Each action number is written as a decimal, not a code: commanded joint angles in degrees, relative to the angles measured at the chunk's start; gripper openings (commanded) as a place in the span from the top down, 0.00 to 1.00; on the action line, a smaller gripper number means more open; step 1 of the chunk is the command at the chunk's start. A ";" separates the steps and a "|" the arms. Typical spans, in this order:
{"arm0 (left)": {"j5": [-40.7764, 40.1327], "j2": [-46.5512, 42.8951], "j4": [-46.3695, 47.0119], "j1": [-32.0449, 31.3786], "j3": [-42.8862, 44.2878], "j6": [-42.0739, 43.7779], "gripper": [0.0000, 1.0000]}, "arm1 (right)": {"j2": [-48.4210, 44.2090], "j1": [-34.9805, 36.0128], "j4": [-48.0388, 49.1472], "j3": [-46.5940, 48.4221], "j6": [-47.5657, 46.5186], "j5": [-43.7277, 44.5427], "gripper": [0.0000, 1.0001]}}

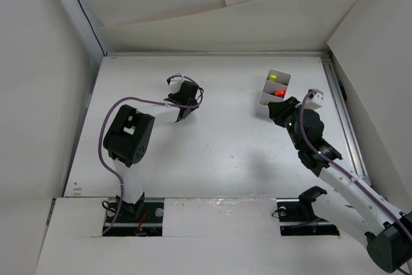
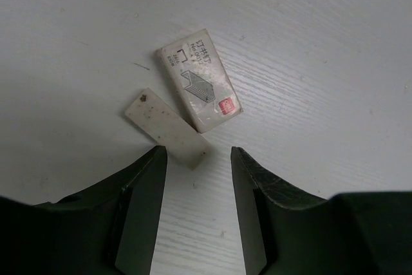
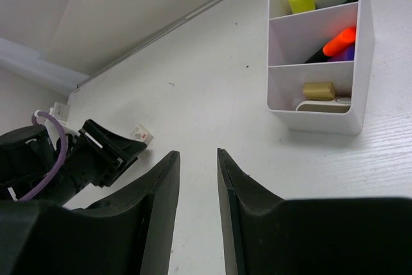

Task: Sort the stationery into containers
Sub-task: Move the stationery to the center of the board, then pick up the stationery from the center of the board, then place the stationery in the storage box, then pick up the stationery from the center of the board.

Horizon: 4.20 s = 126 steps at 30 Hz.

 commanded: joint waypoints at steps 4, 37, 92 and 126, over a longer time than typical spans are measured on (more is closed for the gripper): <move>-5.11 0.87 -2.97 0.72 1.94 0.56 0.59 | -0.16 0.15 2.93 2.70 -0.73 -0.30 0.64; -3.01 -11.32 -1.13 0.72 -7.81 3.90 0.90 | -0.68 0.15 2.93 2.70 -1.26 -0.48 0.63; 34.88 23.99 -4.91 -19.23 49.49 9.53 0.65 | -15.80 0.15 0.03 -2.84 3.93 13.67 0.58; 1.84 -7.75 2.30 2.04 -0.09 4.96 0.63 | -10.01 0.68 1.79 -0.65 1.64 7.26 0.64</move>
